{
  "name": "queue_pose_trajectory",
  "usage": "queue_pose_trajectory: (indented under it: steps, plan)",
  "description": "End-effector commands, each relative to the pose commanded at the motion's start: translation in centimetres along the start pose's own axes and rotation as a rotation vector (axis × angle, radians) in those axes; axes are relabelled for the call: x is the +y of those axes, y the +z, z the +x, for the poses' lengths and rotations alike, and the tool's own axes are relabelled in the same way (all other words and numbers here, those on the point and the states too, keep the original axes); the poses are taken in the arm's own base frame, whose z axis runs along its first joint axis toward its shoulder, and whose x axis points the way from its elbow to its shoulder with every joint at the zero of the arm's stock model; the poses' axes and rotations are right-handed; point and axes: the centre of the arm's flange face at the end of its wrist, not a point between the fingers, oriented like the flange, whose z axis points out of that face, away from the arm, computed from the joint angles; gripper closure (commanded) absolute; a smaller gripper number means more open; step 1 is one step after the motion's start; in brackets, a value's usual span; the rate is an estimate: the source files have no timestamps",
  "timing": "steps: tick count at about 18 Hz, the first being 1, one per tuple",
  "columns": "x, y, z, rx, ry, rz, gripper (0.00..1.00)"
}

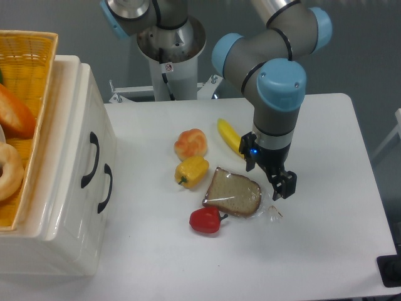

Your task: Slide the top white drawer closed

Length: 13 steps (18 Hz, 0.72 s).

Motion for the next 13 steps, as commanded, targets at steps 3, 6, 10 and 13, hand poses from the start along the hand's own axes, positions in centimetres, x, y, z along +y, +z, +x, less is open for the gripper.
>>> queue_pose_trajectory:
  steps: [3, 6, 10, 13]
  plan:
    - [0.0, -0.2, 0.0, -0.003, -0.003, 0.0, 0.0]
    - [-0.4, -0.4, 0.2, -0.003, -0.145, -0.002, 0.0]
    - [-2.0, -1.5, 1.0, -0.019, -0.218, -0.03, 0.0]
    - [-2.2, -1.6, 1.1, -0.02, -0.27, -0.031, 0.0]
